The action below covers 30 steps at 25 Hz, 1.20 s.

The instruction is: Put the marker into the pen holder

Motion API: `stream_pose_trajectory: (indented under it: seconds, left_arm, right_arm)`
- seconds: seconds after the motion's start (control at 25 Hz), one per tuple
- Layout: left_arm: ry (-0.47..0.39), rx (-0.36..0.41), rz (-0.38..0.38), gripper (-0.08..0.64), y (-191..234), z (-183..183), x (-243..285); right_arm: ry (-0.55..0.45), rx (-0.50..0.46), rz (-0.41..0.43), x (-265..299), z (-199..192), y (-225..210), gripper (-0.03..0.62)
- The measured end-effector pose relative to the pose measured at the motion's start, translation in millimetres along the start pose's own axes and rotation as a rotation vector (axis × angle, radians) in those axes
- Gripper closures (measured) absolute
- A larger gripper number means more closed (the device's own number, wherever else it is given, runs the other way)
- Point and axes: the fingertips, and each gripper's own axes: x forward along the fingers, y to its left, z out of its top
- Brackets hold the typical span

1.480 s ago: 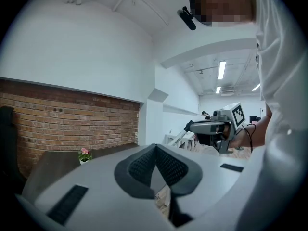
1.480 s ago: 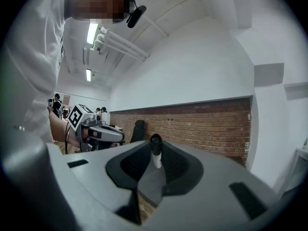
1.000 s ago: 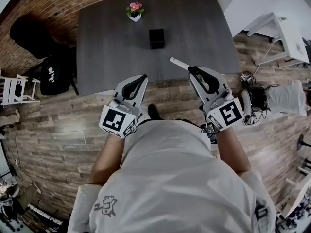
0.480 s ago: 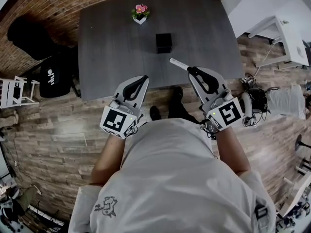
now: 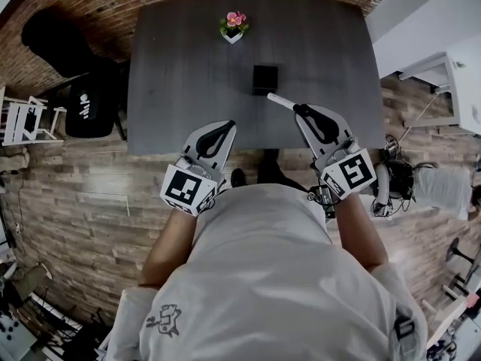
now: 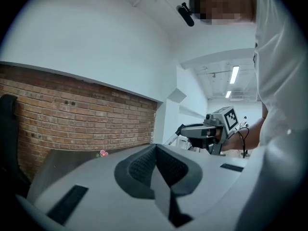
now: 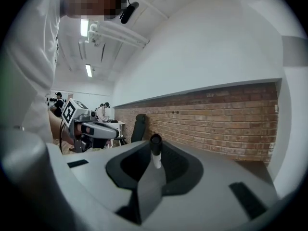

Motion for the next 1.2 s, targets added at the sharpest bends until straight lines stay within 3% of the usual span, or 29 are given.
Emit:
stream_pose_trajectory:
  seconds: [0.48,1.2]
  left_arm:
    - [0.049,-0.055,0.060,0.549,26,-18,59]
    - [0.144,-0.144,0.115,0.549,55,-63,110]
  right_arm:
    - [0.106,0.000,0.104,47,-46,-51,0.520]
    - [0.258,0.052,0.207,92,-134,-89,0.518]
